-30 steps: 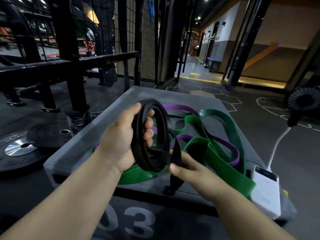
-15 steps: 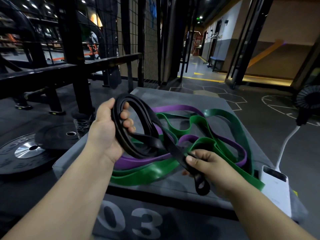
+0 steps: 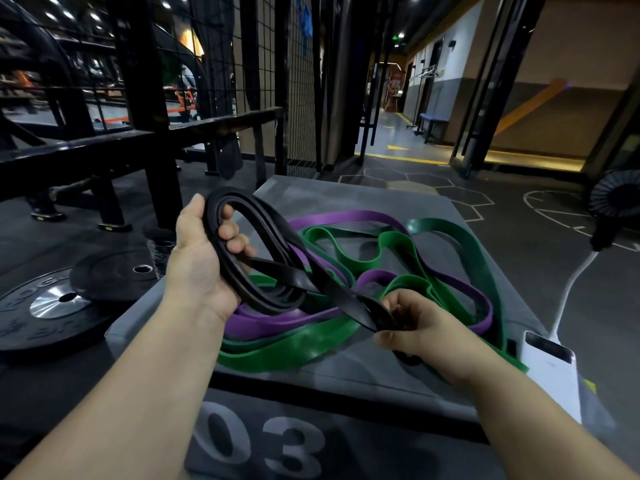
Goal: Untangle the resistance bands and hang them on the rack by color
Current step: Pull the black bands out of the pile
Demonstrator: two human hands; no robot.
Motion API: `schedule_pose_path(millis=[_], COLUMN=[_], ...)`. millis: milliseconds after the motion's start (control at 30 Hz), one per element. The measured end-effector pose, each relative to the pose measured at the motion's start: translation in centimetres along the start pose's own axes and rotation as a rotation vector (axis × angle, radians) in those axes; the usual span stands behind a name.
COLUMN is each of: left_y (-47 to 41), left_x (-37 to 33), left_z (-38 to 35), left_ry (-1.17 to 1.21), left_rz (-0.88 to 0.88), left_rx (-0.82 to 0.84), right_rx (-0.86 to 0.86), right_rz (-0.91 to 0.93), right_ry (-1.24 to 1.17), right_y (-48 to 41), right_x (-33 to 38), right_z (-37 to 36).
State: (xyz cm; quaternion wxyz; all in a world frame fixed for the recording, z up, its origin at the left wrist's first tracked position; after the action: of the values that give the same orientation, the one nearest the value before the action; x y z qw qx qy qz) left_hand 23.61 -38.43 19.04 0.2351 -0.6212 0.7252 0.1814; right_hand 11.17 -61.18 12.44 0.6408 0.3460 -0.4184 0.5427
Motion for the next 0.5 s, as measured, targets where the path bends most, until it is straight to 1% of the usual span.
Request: schedule_pose_path(millis=[100,133,233,300,367,433,500], left_y=[-0.1,-0.1,0.1,0.4,0.8,1.0,1.3], left_x=[-0.2,-0.2,0.3,1.1,2.0,2.8,3.8], left_z=[0.2,0.2,0.1,-0.4,-0.8,-0.8,-0.9], left_ry=[0.016,0.012,-0.067,-0.154,-0.232,-0.292,-0.328], left_rz=[-0.007,-0.004,0.012,0.031,0.062,0.091,0.125], left_rx=[-0.021,-0.025,-0.010,0.039,0.095,0.128,0.153], right_rx=[-0.115,-0.126,-0.125,-0.146,-0.163,-0.169,-0.202], right_rz=[-0.017,-0.041,-0.127,-0.160,-0.147,-0.086,-0.013], right_ry=[0.094,0.060,-0.157,-0.276,-0.360,-0.351,-0.202], right_y=[-0.2,-0.1,-0.1,-0.1,0.0,0.1,0.4], right_x=[-0.1,-0.4,-1.2,-1.5,-1.3,-0.5,0.5], right_z=[1.4,1.6,1.6,1.8,2.1,2.5,2.9])
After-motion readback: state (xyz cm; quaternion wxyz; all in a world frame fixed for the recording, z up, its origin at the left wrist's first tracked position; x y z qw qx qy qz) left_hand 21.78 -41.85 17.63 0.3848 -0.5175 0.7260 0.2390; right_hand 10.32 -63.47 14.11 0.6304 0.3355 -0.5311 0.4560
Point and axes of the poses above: each hand's wrist, its own y-axis away from the middle knuckle, its own z-axis out of the back of the hand, x = y × z, the point moved 9 cm from there along -y, towards the middle knuckle, and after that the axes turned 6 degrees about y, right-handed, at the moved point
